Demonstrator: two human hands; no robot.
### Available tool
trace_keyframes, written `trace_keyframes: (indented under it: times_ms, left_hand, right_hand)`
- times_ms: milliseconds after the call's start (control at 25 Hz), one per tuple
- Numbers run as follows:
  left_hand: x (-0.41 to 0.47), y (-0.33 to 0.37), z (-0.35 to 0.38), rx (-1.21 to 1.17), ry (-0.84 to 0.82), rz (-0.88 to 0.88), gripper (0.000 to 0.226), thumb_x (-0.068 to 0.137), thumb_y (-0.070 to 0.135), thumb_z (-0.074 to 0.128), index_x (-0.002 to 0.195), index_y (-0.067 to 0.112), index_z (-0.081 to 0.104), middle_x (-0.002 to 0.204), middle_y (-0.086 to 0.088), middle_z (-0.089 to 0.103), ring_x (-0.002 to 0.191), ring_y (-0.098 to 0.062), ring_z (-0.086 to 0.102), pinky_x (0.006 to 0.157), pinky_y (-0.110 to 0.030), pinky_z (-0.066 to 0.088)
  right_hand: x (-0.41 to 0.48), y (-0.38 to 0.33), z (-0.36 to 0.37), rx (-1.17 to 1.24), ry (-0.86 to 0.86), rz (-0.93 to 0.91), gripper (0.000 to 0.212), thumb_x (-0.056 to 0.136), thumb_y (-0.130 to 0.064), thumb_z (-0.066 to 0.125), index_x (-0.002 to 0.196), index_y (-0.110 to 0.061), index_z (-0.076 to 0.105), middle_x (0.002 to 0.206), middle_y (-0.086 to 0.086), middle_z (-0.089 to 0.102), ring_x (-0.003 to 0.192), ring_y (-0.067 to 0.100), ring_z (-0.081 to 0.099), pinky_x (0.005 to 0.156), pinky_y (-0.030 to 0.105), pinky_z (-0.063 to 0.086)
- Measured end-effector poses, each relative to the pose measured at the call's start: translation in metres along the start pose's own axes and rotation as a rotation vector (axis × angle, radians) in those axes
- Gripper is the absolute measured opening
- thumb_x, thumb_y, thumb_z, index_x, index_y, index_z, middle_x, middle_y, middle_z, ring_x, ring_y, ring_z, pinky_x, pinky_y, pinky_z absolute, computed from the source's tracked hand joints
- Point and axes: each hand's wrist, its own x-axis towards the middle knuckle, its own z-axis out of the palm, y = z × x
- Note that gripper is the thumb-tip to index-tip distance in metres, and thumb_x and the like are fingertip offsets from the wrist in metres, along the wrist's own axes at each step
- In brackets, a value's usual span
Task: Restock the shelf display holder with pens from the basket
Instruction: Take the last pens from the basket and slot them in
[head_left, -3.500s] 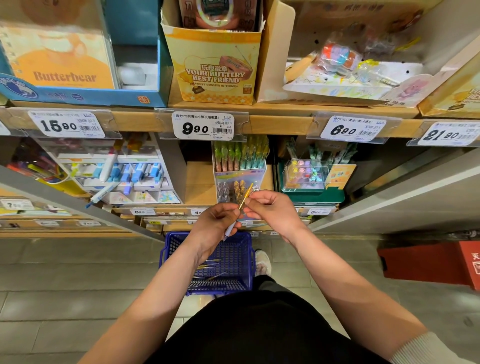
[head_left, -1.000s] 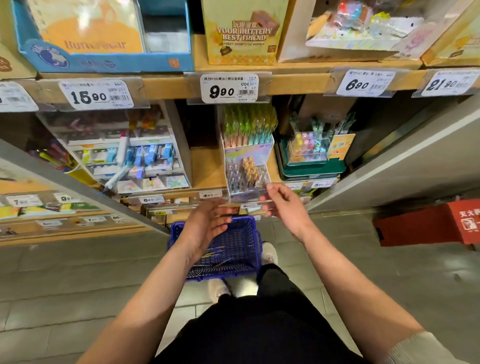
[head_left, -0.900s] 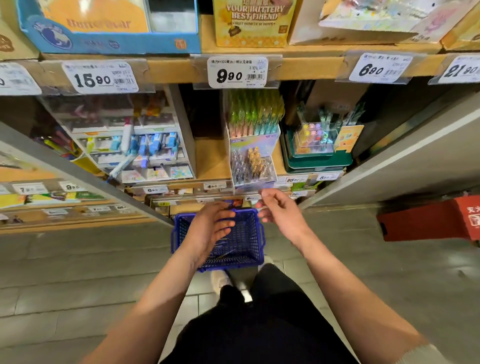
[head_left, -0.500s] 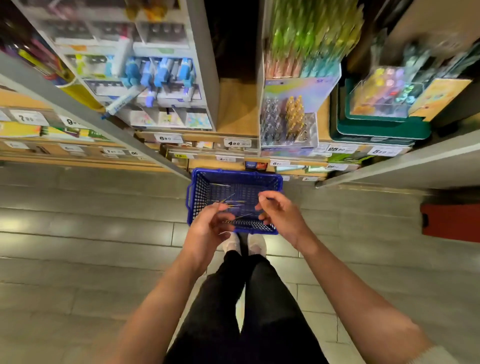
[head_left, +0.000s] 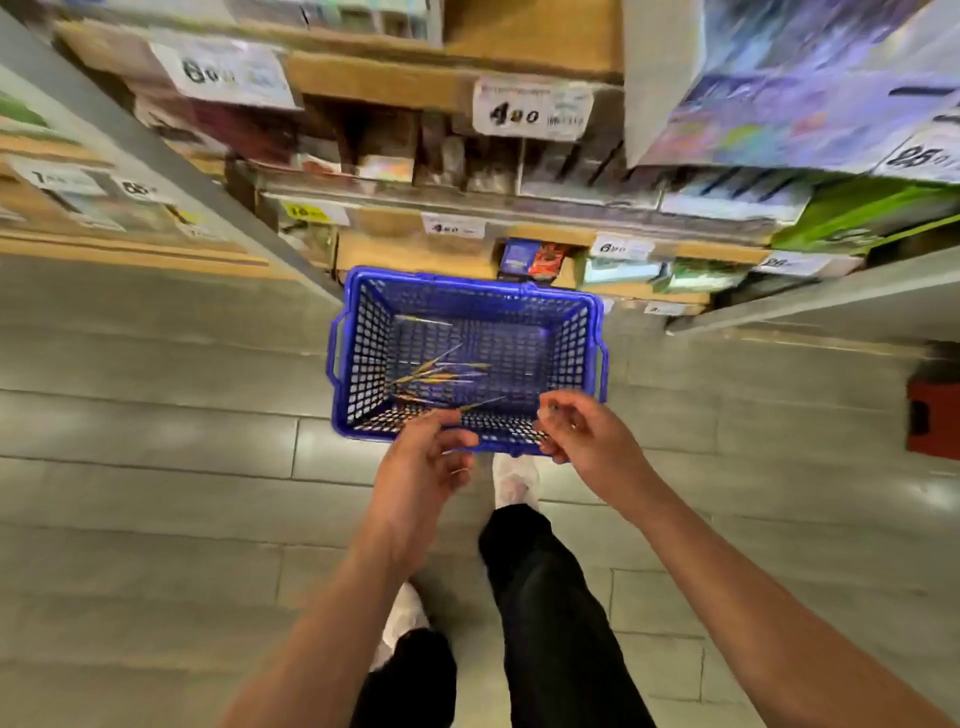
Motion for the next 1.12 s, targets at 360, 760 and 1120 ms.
trace_keyframes:
  times_ms: [360, 760, 1120]
  left_hand:
    - [0.219, -0.085, -0.112, -0.026, -0.079, 0.010, 0.022, 0.103, 0.023, 0.044, 0.097, 0.015, 0.064, 0.077, -0.005, 0.066, 0.058, -0.017, 0.059, 0.063, -0.029, 0.043]
    - [0.369, -0.064, -0.139, 0.216, -0.220, 0.085, 0.026, 0.102, 0.033, 0.047, 0.093, 0.015, 0.064, 0.076, -0.003, 0.069, 0.061, -0.012, 0.064, 0.059, -0.021, 0.052]
    - [0.369, -0.070, -0.153, 0.390, -0.181, 0.047, 0.018, 0.099, 0.021, 0.053, 0.092, 0.012, 0.067, 0.082, -0.007, 0.075, 0.065, -0.014, 0.070, 0.066, -0.025, 0.056]
  right_hand:
    - [0.165, 0.181, 0.089, -0.297, -0.124, 0.020, 0.010, 0.096, -0.029, 0.067, 0.100, -0.036, 0.062, 0.082, -0.010, 0.072, 0.067, 0.009, 0.069, 0.062, 0.023, 0.052]
    - [0.365, 0.268, 0.121, -1.621, -0.547, -0.208, 0.026, 0.093, -0.022, 0.062, 0.119, -0.023, 0.062, 0.120, 0.004, 0.067, 0.109, 0.029, 0.064, 0.079, 0.030, 0.049]
    - [0.384, 0.289, 0.121, -1.687, -0.619, -0.234, 0.020, 0.095, -0.024, 0.063, 0.115, -0.022, 0.065, 0.105, -0.001, 0.066, 0.101, 0.025, 0.064, 0.082, 0.032, 0.051]
